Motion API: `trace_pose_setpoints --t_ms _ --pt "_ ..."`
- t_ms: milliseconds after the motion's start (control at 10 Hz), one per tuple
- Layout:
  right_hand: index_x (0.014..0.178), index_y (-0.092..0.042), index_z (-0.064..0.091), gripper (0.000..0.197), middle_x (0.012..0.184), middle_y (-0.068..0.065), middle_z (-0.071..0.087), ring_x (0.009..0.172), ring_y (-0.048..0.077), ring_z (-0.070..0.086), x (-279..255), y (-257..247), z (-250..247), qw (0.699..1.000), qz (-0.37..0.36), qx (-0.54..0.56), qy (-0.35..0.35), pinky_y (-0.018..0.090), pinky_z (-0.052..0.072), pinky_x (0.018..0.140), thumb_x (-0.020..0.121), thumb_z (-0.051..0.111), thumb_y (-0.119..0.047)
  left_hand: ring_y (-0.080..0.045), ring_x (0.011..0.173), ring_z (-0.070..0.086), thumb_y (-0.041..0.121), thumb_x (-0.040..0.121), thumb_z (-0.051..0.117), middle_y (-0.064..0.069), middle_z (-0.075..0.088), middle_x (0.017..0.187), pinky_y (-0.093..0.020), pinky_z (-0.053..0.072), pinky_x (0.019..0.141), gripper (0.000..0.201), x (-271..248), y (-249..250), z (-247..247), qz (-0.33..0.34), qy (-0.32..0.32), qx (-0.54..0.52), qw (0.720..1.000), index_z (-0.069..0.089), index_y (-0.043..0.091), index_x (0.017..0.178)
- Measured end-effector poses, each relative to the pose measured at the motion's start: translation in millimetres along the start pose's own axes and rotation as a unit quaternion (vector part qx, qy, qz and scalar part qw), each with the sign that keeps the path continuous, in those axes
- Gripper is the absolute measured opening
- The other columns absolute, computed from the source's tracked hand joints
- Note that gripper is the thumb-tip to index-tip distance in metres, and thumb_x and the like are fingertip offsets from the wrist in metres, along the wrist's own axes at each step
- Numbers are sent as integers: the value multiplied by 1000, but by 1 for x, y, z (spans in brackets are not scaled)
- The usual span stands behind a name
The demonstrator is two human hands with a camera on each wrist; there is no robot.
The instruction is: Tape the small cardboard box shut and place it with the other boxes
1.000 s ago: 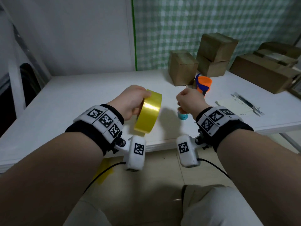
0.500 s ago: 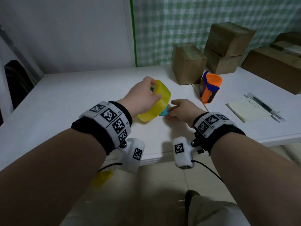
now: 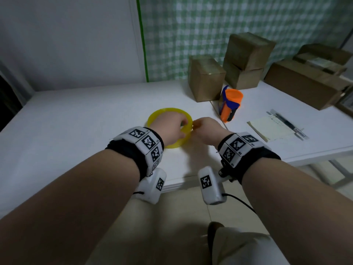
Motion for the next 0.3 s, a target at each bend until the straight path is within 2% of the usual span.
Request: trace_pose_setpoints --t_ms 100,200,300 --pt "117 -7 66 34 108 10 64 100 23 57 -12 -4 -9 1000 6 16 -1 26 44 82 85 54 -10 -26 107 58 23 87 58 -8 66 116 -32 45 92 30 -7 0 -6 -13 -17 -35 999 63 14 114" --pt "122 -12 63 37 124 7 64 111 23 59 -22 -12 -21 997 -15 72 20 26 45 90 85 59 -12 -24 110 57 26 88 56 -6 66 118 -29 43 91 30 -14 1 -24 -12 -19 -44 999 67 13 112" --pt "116 -11 69 32 101 2 64 82 12 56 -35 -34 -41 991 -62 108 53 23 46 73 85 59 -12 -23 105 60 29 90 53 -7 69 112 -26 42 82 28 -21 11 -59 -17 30 -84 996 69 12 105"
Point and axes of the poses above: each hand's wrist, its own x-axis towards the middle knuckle, its own z-axis out of the palm, y = z × x, the point moved 4 cm from there along x, towards the middle knuckle
